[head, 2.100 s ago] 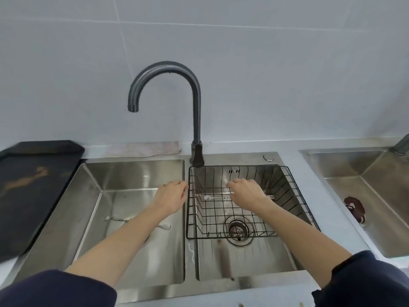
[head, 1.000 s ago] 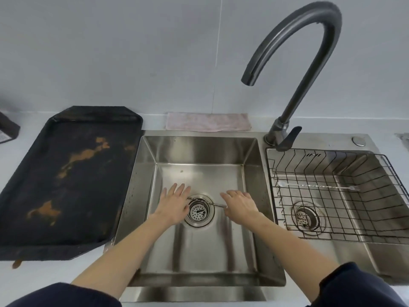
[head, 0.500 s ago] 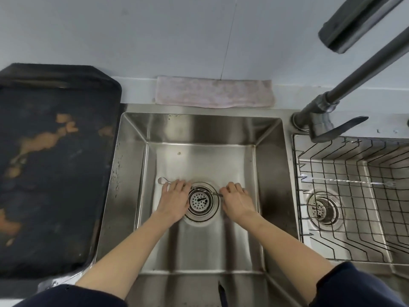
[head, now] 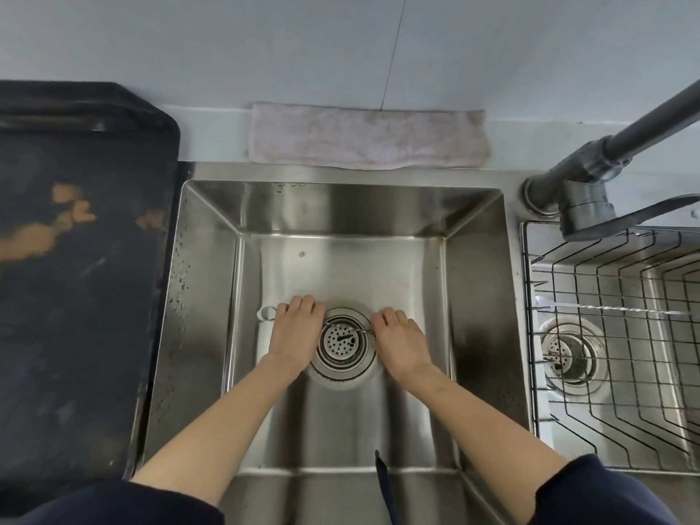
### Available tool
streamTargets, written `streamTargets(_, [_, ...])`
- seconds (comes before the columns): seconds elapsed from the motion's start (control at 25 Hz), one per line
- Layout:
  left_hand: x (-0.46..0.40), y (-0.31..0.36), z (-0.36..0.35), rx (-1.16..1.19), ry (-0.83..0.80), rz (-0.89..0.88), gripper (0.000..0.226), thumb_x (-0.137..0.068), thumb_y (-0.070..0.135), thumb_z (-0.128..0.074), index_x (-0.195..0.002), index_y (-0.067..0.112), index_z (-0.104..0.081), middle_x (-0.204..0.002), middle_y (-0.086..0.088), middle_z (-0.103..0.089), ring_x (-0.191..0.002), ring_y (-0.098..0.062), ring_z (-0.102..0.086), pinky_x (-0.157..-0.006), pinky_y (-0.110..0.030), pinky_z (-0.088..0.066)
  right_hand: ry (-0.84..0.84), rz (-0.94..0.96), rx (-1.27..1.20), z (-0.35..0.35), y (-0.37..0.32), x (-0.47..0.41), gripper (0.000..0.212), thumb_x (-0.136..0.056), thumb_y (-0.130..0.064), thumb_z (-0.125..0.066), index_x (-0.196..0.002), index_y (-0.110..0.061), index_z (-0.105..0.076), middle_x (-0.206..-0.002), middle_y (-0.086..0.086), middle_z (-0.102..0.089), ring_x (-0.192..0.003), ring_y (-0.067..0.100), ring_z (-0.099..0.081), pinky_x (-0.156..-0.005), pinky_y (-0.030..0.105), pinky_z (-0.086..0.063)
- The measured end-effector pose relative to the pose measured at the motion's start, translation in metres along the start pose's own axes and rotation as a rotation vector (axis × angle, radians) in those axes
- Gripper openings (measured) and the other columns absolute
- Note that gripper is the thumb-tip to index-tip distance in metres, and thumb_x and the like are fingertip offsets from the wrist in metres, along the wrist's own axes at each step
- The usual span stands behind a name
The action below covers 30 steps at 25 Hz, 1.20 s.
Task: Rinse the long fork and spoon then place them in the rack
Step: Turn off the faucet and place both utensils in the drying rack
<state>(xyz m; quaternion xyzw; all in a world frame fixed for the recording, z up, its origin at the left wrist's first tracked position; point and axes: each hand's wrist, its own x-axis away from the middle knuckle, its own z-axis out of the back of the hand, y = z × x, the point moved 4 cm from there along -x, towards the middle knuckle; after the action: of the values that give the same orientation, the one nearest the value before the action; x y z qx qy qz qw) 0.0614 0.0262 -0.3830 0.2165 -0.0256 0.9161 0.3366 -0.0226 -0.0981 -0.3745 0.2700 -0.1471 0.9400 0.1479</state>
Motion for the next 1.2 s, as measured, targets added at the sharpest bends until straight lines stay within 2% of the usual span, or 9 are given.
streamTargets(0.16, [0.013,0.003,0.004,0.041,0.022,-0.025,0.026,-0.089,0.008,-0.047,-0.115,0.01,-0.052,-0.117,-0.01,-0.059,-0.111,-0.03,-0.053,-0.091,-0.039,-0.039,-0.016,0.019,0.004,0.005,0.0,0.008,0.035,-0.09,0.002,-0.043,-0.123,-0.005,-0.046,-0.128,0.014,-0.049,-0.119,0.031,-0.046,-0.099,0.037,-0.039])
streamTargets(0.32, [0.028,0.005,0.024,0.112,0.115,-0.047,0.016,-0.082,0.005,-0.058,-0.097,0.006,-0.063,-0.095,-0.016,-0.067,-0.094,-0.035,-0.062,-0.081,-0.042,-0.046,0.005,0.062,0.026,0.023,-0.005,0.024,0.036,-0.089,0.003,-0.043,-0.124,-0.004,-0.045,-0.129,0.016,-0.049,-0.119,0.032,-0.046,-0.098,0.039,-0.04])
streamTargets(0.44, [0.038,0.008,0.044,0.084,0.12,-0.059,0.018,-0.088,0.011,-0.053,-0.103,0.008,-0.061,-0.103,-0.012,-0.065,-0.102,-0.031,-0.058,-0.086,-0.041,-0.042,0.055,0.085,0.053,0.043,-0.01,0.04,0.031,-0.092,-0.003,-0.041,-0.123,-0.003,-0.047,-0.126,0.018,-0.051,-0.115,0.031,-0.052,-0.094,0.04,-0.043])
streamTargets(0.52, [0.047,0.011,0.064,0.067,0.171,-0.09,0.011,-0.076,0.013,-0.069,-0.086,0.012,-0.065,-0.085,-0.008,-0.069,-0.084,-0.028,-0.064,-0.074,-0.036,-0.049,0.094,0.097,0.076,0.055,-0.012,0.053,0.033,-0.09,0.002,-0.043,-0.121,-0.003,-0.047,-0.125,0.017,-0.052,-0.113,0.031,-0.054,-0.091,0.04,-0.045])
streamTargets(0.64, [0.061,0.016,0.085,-0.024,0.244,-0.137,0.03,-0.049,0.018,-0.087,-0.061,0.02,-0.06,-0.057,0.003,-0.063,-0.055,-0.02,-0.063,-0.05,-0.029,-0.05,0.164,0.098,0.087,0.072,-0.012,0.07,0.031,-0.089,0.004,-0.043,-0.118,-0.005,-0.05,-0.122,0.014,-0.054,-0.109,0.032,-0.055,-0.086,0.04,-0.047])
streamTargets(0.72, [0.074,0.021,0.101,-0.011,0.248,-0.137,0.021,-0.061,0.017,-0.081,-0.068,0.018,-0.062,-0.066,-0.001,-0.066,-0.065,-0.023,-0.065,-0.057,-0.034,-0.051,0.213,0.097,0.079,0.083,-0.011,0.081,0.029,-0.09,0.002,-0.041,-0.116,-0.005,-0.051,-0.119,0.013,-0.055,-0.107,0.032,-0.055,-0.081,0.039,-0.048])
streamTargets(0.8, [0.085,0.028,0.114,0.047,0.265,-0.131,0.008,-0.084,0.017,-0.059,-0.091,0.013,-0.061,-0.092,-0.006,-0.065,-0.093,-0.028,-0.061,-0.079,-0.039,-0.046,0.259,0.093,0.073,0.092,-0.009,0.094,0.029,-0.091,0.001,-0.04,-0.116,-0.006,-0.052,-0.118,0.013,-0.055,-0.107,0.032,-0.055,-0.079,0.04,-0.048])
streamTargets(0.88, [0.096,0.033,0.123,0.004,0.296,-0.133,0.02,-0.094,0.021,-0.042,-0.107,0.012,-0.055,-0.111,-0.006,-0.059,-0.108,-0.027,-0.052,-0.09,-0.037,-0.038,0.308,0.085,0.059,0.099,-0.006,0.108,0.029,-0.092,0.0,-0.039,-0.116,-0.007,-0.052,-0.117,0.012,-0.054,-0.108,0.033,-0.055,-0.079,0.041,-0.049])
streamTargets(1.2, [0.134,0.063,0.146,-0.012,0.354,-0.145,0.024,-0.097,0.023,-0.034,-0.111,0.014,-0.052,-0.119,-0.003,-0.056,-0.116,-0.023,-0.047,-0.093,-0.033,-0.034,0.475,0.114,0.124,0.116,0.011,0.154,0.028,-0.092,-0.001,-0.042,-0.116,-0.007,-0.053,-0.118,0.011,-0.055,-0.107,0.029,-0.056,-0.07,0.037,-0.048])
